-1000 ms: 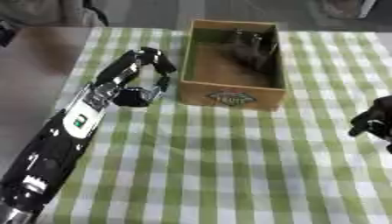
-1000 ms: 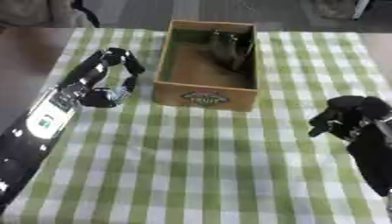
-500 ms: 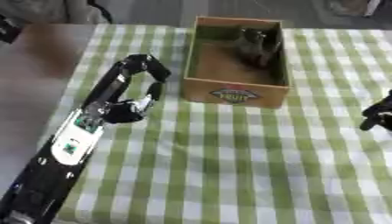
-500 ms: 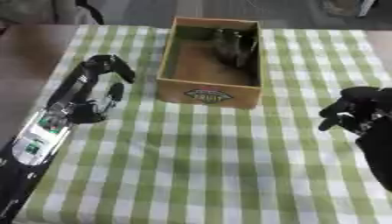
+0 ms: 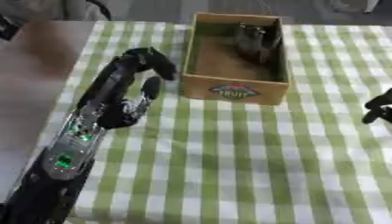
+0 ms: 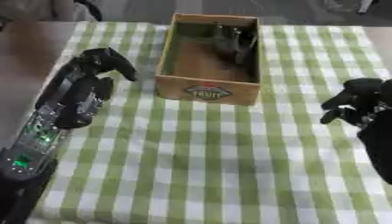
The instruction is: Pick up objects on the table and place them in the box.
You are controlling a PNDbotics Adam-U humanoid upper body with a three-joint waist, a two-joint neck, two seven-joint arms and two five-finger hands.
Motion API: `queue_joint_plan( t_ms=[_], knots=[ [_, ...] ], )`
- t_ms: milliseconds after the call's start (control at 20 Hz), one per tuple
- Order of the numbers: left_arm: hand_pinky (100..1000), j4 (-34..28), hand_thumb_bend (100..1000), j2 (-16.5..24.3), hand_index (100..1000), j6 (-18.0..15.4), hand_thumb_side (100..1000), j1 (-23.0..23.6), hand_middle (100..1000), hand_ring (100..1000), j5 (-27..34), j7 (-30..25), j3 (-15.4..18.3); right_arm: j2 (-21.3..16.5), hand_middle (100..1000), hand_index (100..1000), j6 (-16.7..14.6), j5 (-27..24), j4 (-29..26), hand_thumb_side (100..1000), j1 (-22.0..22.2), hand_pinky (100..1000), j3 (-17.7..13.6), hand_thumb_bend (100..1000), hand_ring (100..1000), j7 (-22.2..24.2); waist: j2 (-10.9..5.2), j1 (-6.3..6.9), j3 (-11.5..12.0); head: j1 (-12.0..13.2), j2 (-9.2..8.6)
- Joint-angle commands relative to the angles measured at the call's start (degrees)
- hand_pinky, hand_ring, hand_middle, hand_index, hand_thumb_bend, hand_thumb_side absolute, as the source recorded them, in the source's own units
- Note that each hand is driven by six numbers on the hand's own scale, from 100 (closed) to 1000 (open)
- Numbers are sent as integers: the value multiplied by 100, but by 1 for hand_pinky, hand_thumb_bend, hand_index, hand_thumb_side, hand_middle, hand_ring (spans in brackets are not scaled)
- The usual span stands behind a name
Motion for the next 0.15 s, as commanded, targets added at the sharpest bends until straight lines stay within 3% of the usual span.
queue_joint_plan(
  t_ms=[50, 150],
  knots=[
    [577, -228, 100, -40, 730, 304, 726, -13, 597, 581, 344, -329, 193, -84, 541, 701, -6, -61, -165, 724, -32, 501, -58, 100, 609, -24, -109, -12, 20, -22, 27],
    [578, -314, 100, -57, 730, 512, 727, -20, 597, 581, 551, -537, 277, -82, 541, 701, -7, -67, -169, 727, -33, 501, -62, 100, 609, -28, -107, -18, 22, -29, 33]
  ],
)
